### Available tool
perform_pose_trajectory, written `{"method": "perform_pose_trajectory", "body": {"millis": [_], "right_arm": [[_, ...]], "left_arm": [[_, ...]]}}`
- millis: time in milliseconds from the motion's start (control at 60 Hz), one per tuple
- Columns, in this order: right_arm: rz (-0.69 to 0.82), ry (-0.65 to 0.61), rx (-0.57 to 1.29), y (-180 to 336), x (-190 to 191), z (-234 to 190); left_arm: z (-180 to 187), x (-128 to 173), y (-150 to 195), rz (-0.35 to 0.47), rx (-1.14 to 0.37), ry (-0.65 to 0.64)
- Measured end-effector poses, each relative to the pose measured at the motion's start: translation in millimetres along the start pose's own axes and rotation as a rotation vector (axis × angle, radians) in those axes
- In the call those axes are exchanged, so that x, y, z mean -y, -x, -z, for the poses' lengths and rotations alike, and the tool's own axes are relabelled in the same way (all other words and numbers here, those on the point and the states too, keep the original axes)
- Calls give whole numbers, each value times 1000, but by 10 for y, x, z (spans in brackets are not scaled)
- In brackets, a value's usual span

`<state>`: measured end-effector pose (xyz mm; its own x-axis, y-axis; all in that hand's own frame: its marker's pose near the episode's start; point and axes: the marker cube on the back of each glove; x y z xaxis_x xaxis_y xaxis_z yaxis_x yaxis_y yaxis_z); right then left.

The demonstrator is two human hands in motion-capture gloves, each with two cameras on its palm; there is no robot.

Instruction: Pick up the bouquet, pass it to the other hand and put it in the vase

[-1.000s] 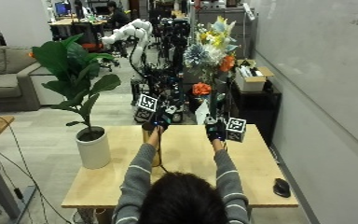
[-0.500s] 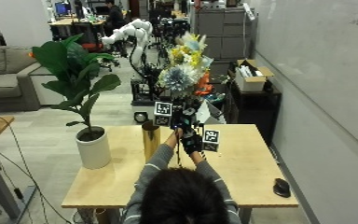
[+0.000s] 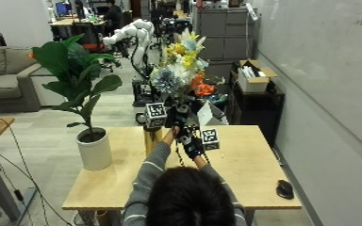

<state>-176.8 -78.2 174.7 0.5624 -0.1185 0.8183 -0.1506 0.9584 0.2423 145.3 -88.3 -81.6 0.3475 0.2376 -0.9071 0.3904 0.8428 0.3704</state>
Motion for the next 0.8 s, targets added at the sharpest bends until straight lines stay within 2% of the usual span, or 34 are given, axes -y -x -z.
{"method": "perform_pose_trajectory", "body": {"millis": [33, 83, 100, 183, 283, 350, 400, 483, 550, 683, 800], "right_arm": [[84, 19, 47, -39, 78, -23], [137, 106, 348, 175, 40, -49], [123, 119, 388, 231, -3, -14], [-27, 90, 274, 123, -67, 175], [-17, 66, 185, 70, -69, 372], [89, 93, 216, 68, 21, 398], [138, 154, 220, 35, 93, 393], [126, 186, 95, -204, 276, 429], [59, 174, 118, -239, 318, 491], [-3, 152, 189, -269, 401, 551], [-73, 183, 234, -281, 394, 521]], "left_arm": [[61, 85, -46, -7, -1, -3], [171, 221, -149, -38, 3, -14], [216, 255, -199, -45, 6, -18], [419, 523, -334, -68, 36, -74], [632, 814, -425, -92, 60, -130], [753, 924, -487, -92, 66, -159], [784, 1100, -386, -100, 64, -168], [858, 1238, -286, -96, 83, -181], [942, 1197, -276, -66, 104, -183], [976, 1512, 190, -71, 111, -200], [1010, 1582, 378, -17, 96, -197]]}}
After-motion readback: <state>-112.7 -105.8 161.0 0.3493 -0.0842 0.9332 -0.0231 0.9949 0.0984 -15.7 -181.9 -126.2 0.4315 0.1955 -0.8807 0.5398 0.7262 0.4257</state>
